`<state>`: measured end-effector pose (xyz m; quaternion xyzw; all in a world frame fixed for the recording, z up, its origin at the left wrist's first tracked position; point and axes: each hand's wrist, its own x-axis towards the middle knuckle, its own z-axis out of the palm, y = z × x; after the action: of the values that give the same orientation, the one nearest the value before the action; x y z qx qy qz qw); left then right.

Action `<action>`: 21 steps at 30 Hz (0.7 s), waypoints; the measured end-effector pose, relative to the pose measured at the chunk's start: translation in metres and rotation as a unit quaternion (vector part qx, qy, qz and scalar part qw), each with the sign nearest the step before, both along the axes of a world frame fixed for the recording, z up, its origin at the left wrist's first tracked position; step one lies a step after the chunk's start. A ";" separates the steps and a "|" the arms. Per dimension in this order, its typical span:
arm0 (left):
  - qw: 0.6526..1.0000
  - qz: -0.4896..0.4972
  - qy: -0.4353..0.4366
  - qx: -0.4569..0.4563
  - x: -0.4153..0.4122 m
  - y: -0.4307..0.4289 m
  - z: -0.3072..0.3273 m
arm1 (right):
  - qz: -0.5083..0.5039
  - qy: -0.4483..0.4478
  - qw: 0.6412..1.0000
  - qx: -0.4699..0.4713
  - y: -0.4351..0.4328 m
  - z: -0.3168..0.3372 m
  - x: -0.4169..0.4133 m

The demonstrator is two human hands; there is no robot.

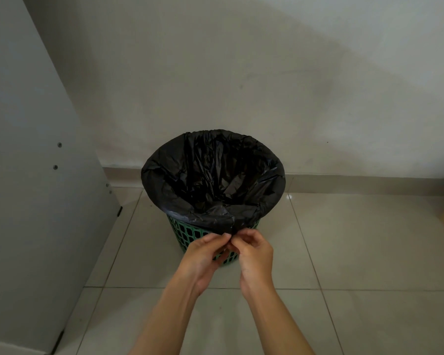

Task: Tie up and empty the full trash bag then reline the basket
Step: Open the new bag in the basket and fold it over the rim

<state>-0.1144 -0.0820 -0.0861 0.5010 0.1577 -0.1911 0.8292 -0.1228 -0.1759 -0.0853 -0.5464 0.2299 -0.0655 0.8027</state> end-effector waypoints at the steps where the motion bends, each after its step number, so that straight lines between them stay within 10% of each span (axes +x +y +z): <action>1: 1.000 0.012 -0.008 0.013 0.000 -0.002 0.000 | -0.005 -0.001 1.000 0.001 0.001 0.000 0.000; 13: 0.978 0.155 -0.060 0.127 -0.005 -0.016 -0.003 | -0.003 -0.043 0.963 -0.266 0.008 0.003 -0.015; 21: 0.980 0.134 -0.094 0.112 -0.008 -0.007 -0.003 | 0.004 0.016 0.979 -0.205 0.010 0.010 0.000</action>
<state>-0.1219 -0.0886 -0.0886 0.5805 0.1649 -0.0113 0.7973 -0.1233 -0.1663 -0.0752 -0.7013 0.2218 -0.0990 0.6702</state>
